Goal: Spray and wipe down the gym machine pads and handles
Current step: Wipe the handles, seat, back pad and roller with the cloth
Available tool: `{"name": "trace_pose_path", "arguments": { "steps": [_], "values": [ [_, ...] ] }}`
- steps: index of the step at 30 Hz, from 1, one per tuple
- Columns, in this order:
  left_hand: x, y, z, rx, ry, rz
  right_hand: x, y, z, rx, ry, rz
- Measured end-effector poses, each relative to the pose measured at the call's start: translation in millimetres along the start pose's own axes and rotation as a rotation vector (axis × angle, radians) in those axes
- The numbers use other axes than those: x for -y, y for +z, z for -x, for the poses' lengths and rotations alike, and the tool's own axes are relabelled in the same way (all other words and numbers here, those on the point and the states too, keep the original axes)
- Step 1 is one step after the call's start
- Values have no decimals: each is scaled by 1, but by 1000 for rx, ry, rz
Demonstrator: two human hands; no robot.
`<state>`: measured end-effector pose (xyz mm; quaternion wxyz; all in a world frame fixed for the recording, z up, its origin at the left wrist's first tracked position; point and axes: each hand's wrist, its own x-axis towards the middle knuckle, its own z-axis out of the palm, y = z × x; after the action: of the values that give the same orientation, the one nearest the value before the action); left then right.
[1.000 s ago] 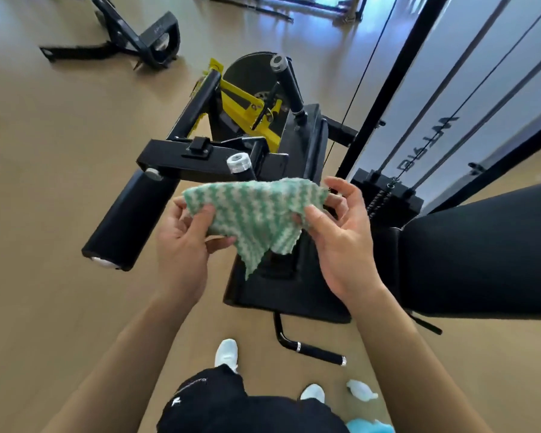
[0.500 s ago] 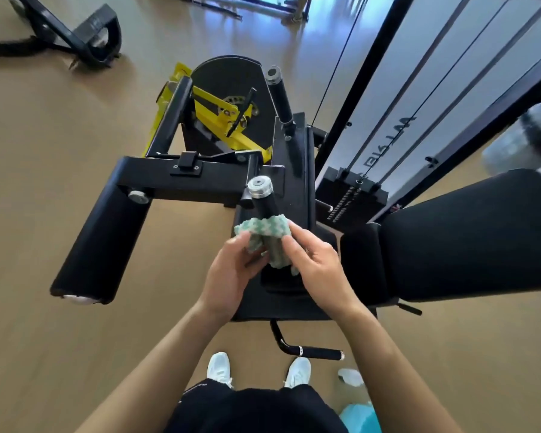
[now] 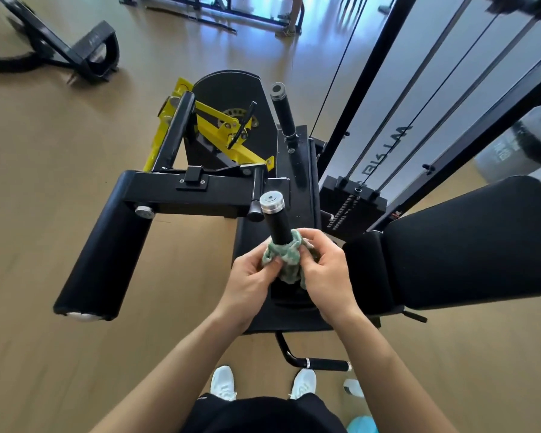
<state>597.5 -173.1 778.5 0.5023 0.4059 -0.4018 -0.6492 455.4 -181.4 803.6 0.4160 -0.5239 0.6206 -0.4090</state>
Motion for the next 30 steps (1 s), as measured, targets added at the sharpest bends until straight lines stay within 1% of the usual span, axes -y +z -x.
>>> {"name": "trace_pose_path", "arguments": {
  "steps": [2,4,8,10,12,14,16,20,23,25,27,30],
  "values": [
    [-5,2,-2,-13,37,-29,5,4,-2,-41,-21,-24],
    [-13,3,-3,-38,92,-51,15,6,-6,-64,-82,-41],
    [-40,0,-12,-128,225,-67,47,10,-15,-67,-179,-139],
    [-48,0,-16,-170,253,-48,58,13,-17,-51,-170,-226],
    [-49,3,-16,-188,277,-63,60,15,-16,1,-163,-290],
    [-40,3,-15,-181,313,-127,52,15,-13,28,-192,-249],
    [-25,3,-13,-154,305,-164,35,14,-8,30,-199,-180],
    [3,3,-1,-60,197,-251,-1,10,8,17,-91,-121],
    [5,5,0,-53,149,-270,-6,9,10,2,-60,-102],
    [-6,5,-3,-64,184,-252,5,11,5,-7,-80,-116],
    [-23,5,-7,-94,258,-232,20,14,-3,-11,-153,-126],
    [-42,5,-13,-174,322,-227,40,19,-13,-6,-232,-140]
  ]
}}
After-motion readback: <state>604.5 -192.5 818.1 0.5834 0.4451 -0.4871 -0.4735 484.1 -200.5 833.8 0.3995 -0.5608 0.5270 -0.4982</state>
